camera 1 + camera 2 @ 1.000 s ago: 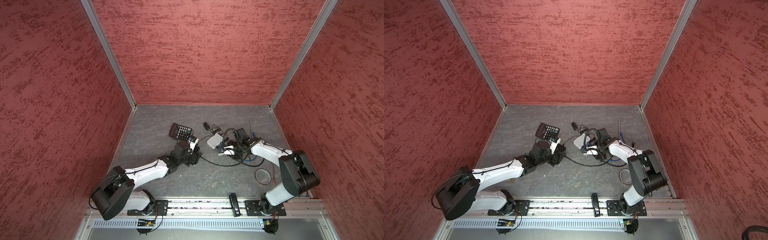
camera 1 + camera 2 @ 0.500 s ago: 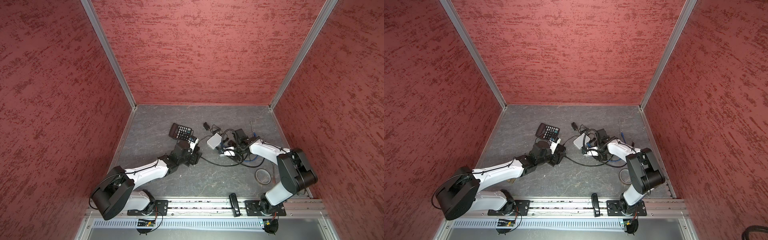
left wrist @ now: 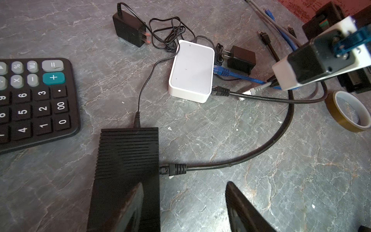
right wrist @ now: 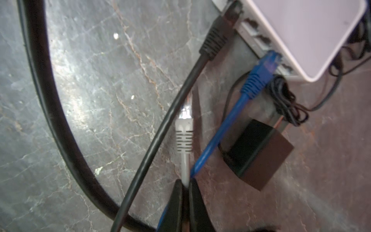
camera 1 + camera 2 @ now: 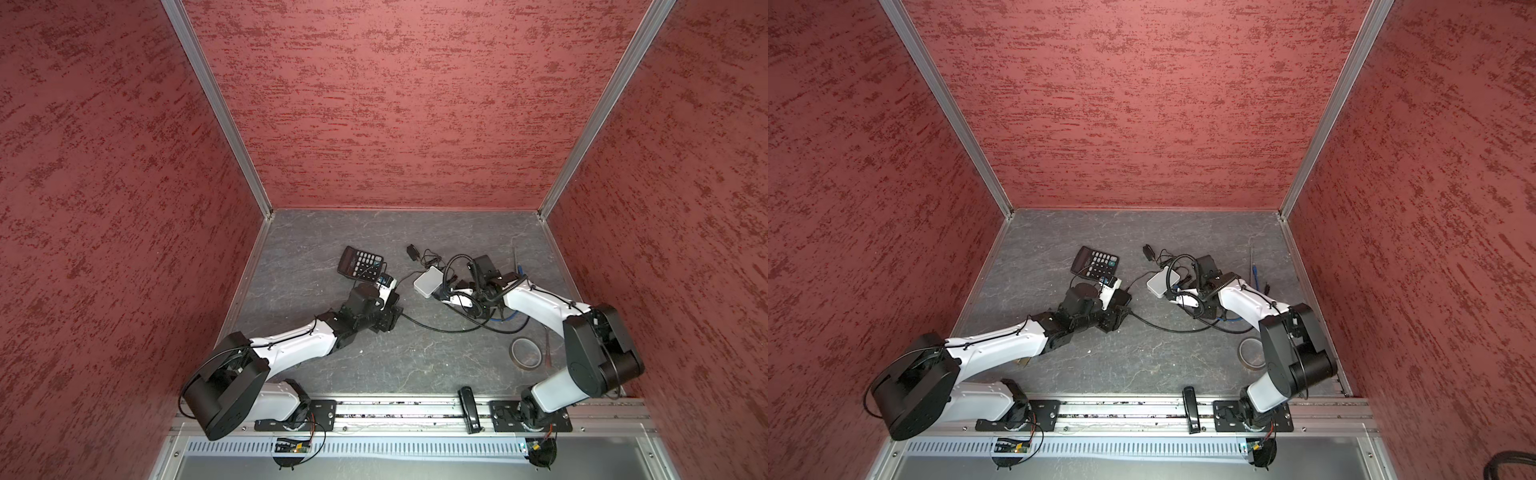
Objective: Insert the plug into the switch port
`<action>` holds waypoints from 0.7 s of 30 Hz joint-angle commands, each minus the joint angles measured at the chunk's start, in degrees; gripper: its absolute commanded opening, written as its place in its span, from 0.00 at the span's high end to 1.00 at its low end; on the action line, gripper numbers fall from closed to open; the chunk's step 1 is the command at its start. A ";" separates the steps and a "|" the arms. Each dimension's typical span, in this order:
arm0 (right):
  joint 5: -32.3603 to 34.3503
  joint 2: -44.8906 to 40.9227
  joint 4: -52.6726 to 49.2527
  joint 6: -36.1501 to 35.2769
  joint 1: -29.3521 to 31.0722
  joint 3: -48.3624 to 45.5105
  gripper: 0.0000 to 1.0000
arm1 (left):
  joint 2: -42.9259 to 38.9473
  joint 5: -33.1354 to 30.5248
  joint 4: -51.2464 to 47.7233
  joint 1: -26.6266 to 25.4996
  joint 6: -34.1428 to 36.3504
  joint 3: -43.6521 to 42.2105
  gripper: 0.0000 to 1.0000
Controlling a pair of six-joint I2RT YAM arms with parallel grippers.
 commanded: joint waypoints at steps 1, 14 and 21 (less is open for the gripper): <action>1.81 -2.85 3.01 3.97 -0.30 0.56 0.94 | -0.29 0.48 1.38 -0.10 0.13 -0.45 0.33; -8.28 -8.82 13.08 5.15 -0.36 -5.76 0.95 | -2.25 0.54 12.01 -3.91 9.12 -5.53 0.33; -20.07 -12.86 20.51 4.93 2.19 -12.05 0.95 | -1.15 0.41 14.66 -8.47 20.19 -6.81 0.33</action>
